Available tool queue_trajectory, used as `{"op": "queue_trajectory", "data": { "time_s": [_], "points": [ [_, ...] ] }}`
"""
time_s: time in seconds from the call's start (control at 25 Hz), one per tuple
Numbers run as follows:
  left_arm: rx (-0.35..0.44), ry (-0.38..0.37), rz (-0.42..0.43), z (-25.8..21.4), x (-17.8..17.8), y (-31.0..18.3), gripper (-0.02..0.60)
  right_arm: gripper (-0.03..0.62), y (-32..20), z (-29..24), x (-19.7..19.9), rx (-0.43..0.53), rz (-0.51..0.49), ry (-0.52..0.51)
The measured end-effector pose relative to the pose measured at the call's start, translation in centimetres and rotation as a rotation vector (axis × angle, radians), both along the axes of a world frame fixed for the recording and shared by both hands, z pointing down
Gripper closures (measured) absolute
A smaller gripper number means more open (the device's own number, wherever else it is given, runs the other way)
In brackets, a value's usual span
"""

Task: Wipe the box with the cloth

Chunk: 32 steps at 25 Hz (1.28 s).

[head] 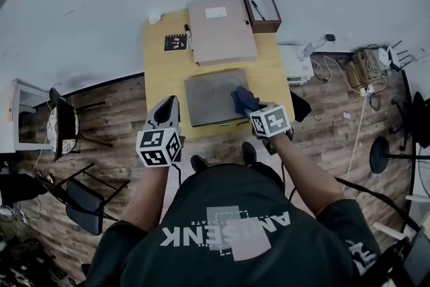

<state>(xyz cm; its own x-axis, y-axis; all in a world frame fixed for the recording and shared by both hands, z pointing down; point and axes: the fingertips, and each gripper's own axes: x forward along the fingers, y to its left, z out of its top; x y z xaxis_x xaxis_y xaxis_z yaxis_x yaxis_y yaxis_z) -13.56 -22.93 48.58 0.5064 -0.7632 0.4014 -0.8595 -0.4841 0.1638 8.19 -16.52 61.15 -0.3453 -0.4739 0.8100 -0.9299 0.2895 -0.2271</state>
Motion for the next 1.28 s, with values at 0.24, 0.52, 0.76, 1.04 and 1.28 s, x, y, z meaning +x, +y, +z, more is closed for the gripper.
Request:
{"op": "queue_trajectory", "data": {
  "time_s": [0.24, 0.52, 0.76, 1.04, 1.28],
  "points": [
    [0.012, 0.008, -0.023, -0.1, -4.6, 0.0, 0.580, 0.517, -1.9, -2.1, -8.2, 0.057, -0.098, -0.049],
    [0.007, 0.007, -0.073, 0.3, -10.2, 0.6, 0.580, 0.517, -3.6, 0.1, -16.5, 0.032, -0.216, -0.017],
    [-0.025, -0.004, -0.149, 1.0, -13.2, 0.7, 0.580, 0.517, -5.4, 2.4, -20.0, -0.008, -0.233, -0.012],
    [-0.039, -0.014, -0.181, 1.0, -13.4, -0.5, 0.580, 0.517, -6.2, 3.8, -19.9, -0.031, -0.278, -0.021],
    [-0.032, -0.006, -0.141, 0.9, -10.5, -2.0, 0.580, 0.517, -6.0, 3.8, -17.4, -0.048, -0.233, -0.029]
  ]
}}
